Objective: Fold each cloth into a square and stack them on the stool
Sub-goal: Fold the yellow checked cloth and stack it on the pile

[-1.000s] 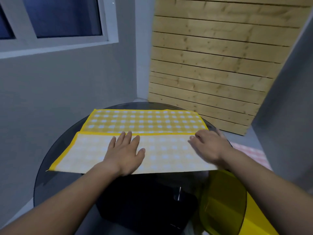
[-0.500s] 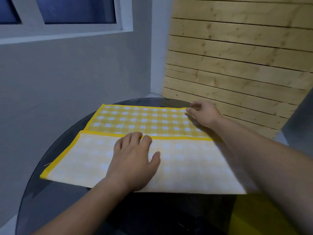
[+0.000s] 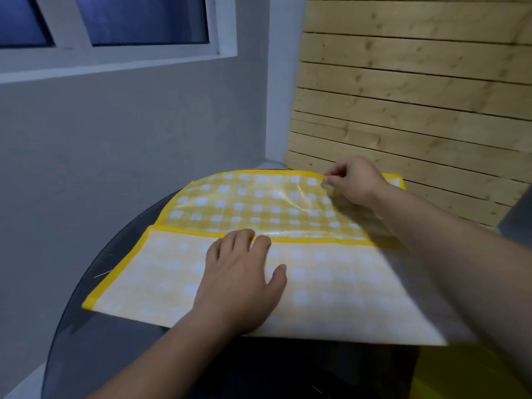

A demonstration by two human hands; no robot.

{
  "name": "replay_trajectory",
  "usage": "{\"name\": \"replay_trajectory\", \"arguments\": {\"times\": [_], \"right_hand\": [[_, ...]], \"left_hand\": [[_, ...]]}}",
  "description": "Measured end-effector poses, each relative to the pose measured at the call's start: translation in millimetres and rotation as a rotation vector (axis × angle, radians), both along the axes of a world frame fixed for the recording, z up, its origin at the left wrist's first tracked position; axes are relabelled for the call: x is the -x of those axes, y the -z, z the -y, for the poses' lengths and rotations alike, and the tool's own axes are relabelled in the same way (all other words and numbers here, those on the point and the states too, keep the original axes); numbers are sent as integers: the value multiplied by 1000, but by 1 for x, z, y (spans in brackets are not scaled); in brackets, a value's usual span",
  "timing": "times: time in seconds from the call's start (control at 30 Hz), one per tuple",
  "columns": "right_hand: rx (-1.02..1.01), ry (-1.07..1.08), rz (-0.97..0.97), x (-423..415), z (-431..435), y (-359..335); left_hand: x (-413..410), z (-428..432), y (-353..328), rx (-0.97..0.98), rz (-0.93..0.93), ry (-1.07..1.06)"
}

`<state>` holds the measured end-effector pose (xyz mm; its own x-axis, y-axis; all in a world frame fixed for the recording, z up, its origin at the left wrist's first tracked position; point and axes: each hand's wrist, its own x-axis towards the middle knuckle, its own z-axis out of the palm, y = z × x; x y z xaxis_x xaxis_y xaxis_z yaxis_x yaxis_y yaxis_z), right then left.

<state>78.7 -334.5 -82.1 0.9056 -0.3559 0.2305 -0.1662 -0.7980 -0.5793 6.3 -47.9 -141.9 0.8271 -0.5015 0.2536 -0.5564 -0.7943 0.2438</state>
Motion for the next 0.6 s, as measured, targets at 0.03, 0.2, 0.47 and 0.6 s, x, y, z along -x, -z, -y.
{"name": "replay_trajectory", "arguments": {"times": [0.03,0.2,0.47,0.6], "right_hand": [[36,-1,1,5,-2,-6],[69,4,67,36,-11,-31],[100,-40,105,112,-44,-62],[118,-74,44,152,-67,-63]], "left_hand": [[0,0,0,0,-6,3],[3,-2,-4,47,60,33],[19,-5,-29,-54,133,60],[40,-11,-51,-41,130,170]]}}
